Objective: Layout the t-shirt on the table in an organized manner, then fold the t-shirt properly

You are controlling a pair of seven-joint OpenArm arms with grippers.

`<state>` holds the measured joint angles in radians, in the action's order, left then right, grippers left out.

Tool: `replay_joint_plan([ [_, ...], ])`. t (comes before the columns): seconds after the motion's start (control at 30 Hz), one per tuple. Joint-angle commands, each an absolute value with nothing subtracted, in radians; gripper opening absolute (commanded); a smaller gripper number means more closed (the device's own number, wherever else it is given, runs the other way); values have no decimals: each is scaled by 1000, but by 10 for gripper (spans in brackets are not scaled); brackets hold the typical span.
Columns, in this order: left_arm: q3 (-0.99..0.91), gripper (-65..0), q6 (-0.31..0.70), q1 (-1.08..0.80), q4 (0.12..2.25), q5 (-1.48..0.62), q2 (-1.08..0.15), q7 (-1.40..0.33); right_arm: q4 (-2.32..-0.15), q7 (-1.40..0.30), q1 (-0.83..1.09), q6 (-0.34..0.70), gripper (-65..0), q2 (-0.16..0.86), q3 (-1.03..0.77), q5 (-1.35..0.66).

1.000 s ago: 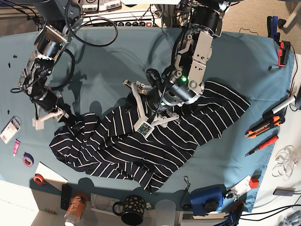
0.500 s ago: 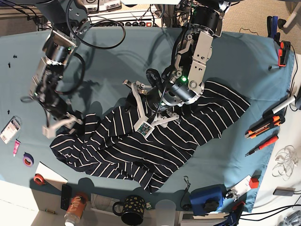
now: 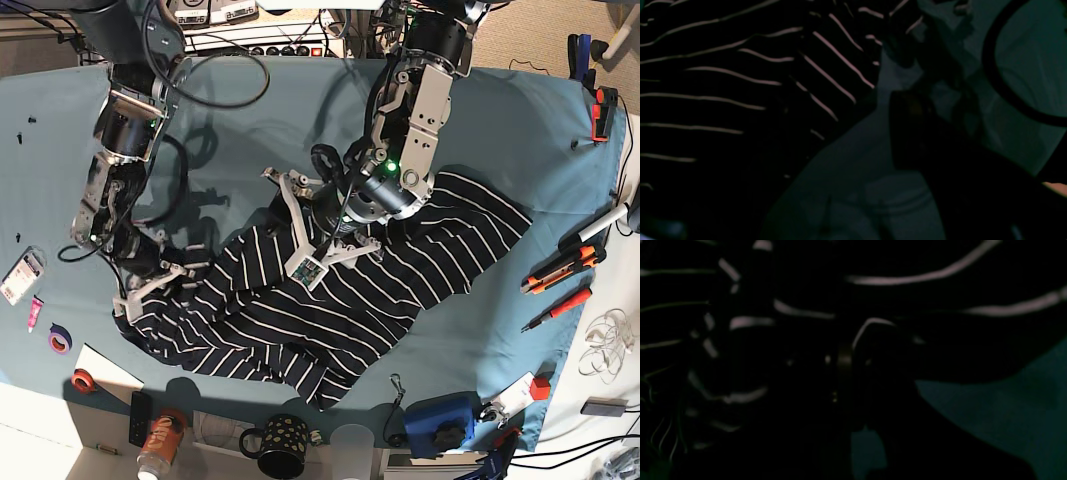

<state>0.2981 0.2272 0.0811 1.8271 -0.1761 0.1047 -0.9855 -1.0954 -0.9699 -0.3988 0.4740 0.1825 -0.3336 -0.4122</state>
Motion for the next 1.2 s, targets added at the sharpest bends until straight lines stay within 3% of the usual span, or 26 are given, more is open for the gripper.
replay_joint_plan([
  [0.0, 299, -305, 234, 99, 1846, -186, 116, -960, -1151, -959, -425, 487, -650, 194, -335, -429],
  [0.43, 299, -305, 235, 99, 1846, -186, 116, -961, -1718, -1186, -241, 500, -650, 196, -336, -583],
  [0.63, 299, -305, 235, 94, 1843, -186, 116, -961, -1741, -1203, -160, 491, -650, 199, -333, -569],
  [0.73, 299, -305, 235, 94, 1843, -186, 116, -960, -1741, -1303, -141, 579, -650, 199, -334, -629],
  [1.17, 299, -305, 234, 94, 1843, -186, 116, -960, -1741, -1332, -127, 621, -650, 197, -334, -628],
])
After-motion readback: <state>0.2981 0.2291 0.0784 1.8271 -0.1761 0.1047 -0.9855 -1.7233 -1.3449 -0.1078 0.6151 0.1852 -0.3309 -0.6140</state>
